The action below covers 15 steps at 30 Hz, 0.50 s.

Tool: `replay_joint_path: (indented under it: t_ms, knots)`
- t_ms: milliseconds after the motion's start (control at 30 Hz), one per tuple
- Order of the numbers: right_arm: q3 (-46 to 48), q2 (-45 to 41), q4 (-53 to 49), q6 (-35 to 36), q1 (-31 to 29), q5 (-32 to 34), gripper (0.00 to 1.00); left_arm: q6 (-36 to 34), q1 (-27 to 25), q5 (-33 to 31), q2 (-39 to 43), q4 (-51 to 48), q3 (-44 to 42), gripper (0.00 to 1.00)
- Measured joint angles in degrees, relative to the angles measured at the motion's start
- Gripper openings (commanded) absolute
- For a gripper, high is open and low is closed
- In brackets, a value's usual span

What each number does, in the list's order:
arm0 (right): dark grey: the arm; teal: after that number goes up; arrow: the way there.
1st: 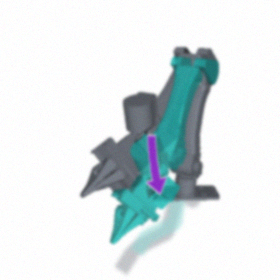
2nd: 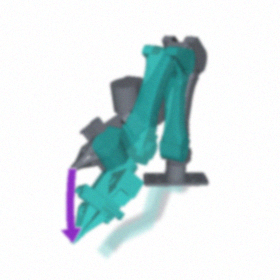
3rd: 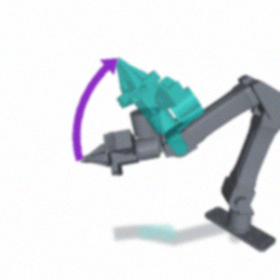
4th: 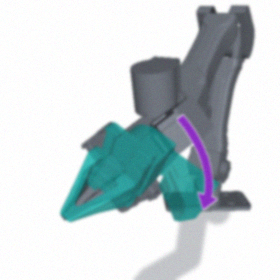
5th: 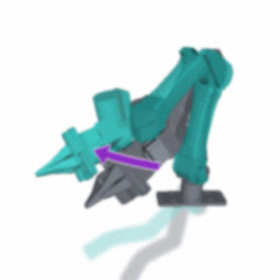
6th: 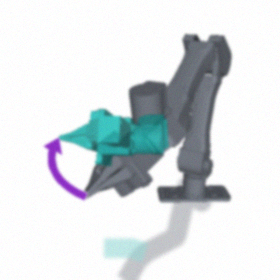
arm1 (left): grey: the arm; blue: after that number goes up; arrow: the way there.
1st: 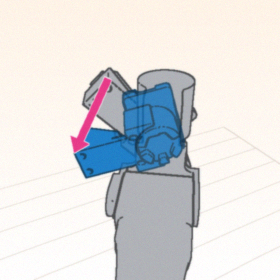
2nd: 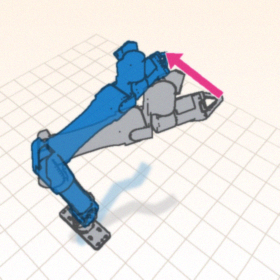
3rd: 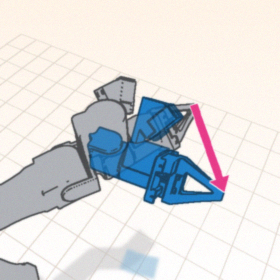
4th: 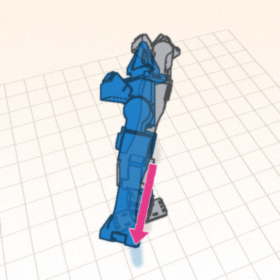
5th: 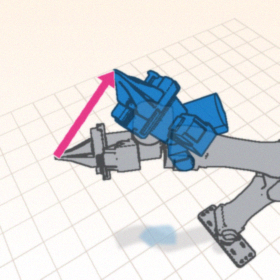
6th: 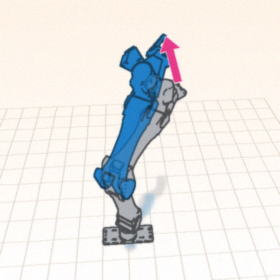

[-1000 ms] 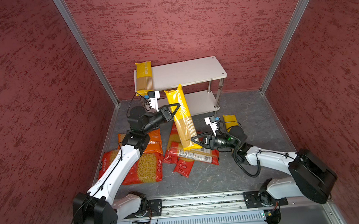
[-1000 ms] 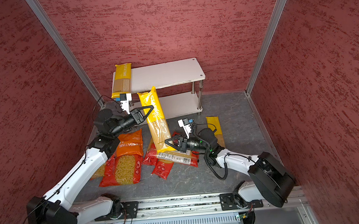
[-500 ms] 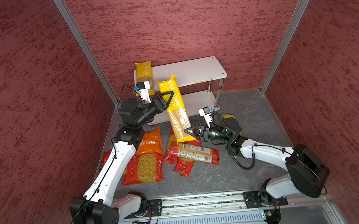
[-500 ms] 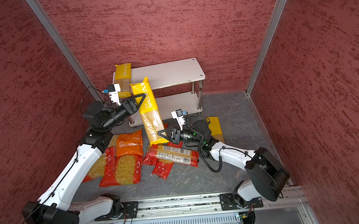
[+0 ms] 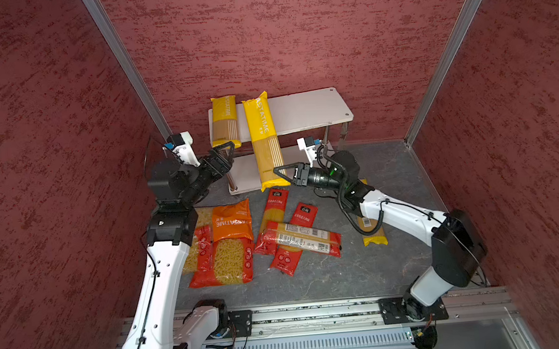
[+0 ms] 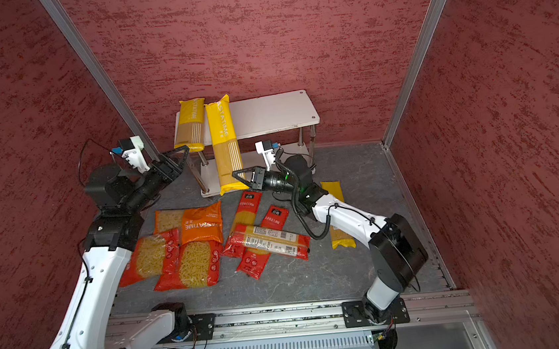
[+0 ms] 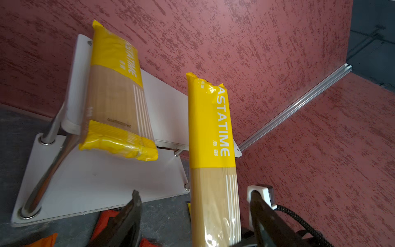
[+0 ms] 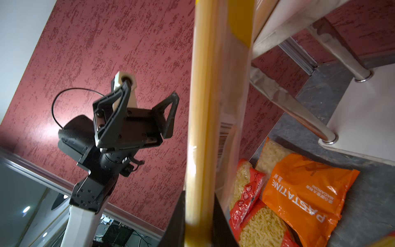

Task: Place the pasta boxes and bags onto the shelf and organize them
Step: 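Set the yellow pack upright on the top shelf beside the first pack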

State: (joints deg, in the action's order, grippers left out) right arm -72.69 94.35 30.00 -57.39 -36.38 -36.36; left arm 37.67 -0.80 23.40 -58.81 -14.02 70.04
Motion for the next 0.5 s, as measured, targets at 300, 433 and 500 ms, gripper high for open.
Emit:
replay_joint_path:
  t_ms: [300,433,500]
  knots:
    - [-22.05,13.53,-12.87,-7.54,2.95,1.44,0.0,5.53,8.81,6.49,1.25,2.12,-5.4,0.8]
    - [-29.51,19.19,-13.2,-11.63,3.13,1.57,0.0,8.48,9.53,8.28,0.09,3.63,-7.19,0.8]
    - [-33.07,21.7,-13.42,-13.77,3.13,1.57,0.09,9.2,9.51,8.81,-0.07,4.28,-7.43,0.8]
